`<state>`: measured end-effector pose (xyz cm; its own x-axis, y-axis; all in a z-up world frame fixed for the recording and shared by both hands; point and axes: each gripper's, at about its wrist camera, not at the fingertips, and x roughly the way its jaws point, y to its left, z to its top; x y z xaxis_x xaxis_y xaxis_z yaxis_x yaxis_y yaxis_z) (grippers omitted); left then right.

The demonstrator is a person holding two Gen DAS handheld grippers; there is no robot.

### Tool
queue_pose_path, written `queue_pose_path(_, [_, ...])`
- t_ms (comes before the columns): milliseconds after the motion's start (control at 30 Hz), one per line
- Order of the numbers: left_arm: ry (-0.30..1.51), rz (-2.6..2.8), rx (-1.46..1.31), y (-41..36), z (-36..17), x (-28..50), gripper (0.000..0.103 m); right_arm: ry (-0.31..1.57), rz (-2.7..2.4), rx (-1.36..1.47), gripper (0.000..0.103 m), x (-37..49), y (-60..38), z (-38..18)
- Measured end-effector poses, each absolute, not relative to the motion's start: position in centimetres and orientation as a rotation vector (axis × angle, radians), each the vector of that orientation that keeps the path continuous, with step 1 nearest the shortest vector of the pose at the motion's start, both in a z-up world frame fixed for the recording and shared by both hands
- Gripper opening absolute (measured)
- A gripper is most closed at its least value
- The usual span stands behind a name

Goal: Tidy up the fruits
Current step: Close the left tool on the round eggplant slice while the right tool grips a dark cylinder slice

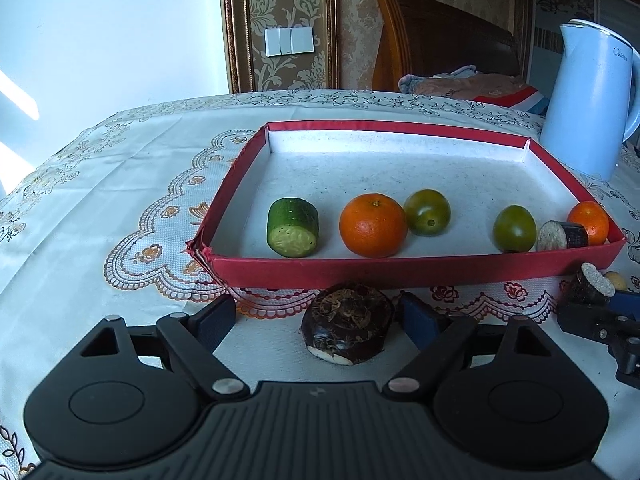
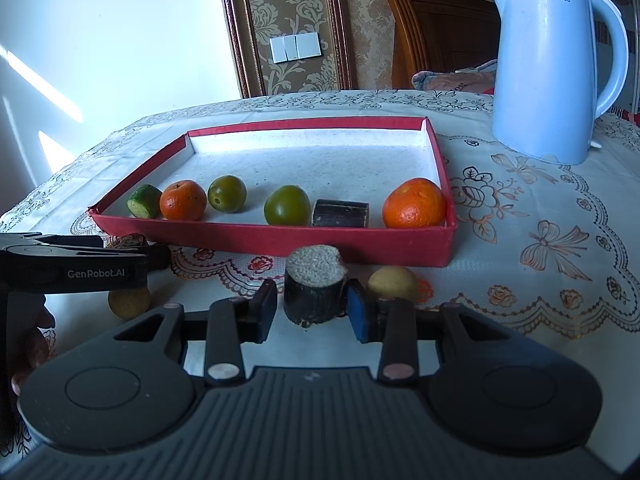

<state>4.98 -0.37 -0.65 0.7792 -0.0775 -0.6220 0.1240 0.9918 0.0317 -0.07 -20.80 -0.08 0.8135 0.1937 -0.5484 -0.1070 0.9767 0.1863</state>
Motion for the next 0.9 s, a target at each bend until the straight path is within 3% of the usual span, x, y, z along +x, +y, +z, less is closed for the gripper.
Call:
queue_pose_path(567, [0.638,-0.139,0.052,-0.12,-0.48,4.65,0.051,0.599,0.145,0.129,0.032,-0.23,-20.55,0.00])
queue_pose_path(733, [0.632,-0.141,0.027,0.30,-0.43,4.64,0.042,0.596,0.142,0.121,0.032,-0.25,-20.40,0.07])
queue_pose_path(900, [0.629,-0.142,0.023,0.38,-0.44,4.65,0.041,0.595,0.137,0.106,0.032,-0.27,-20.19,0.11])
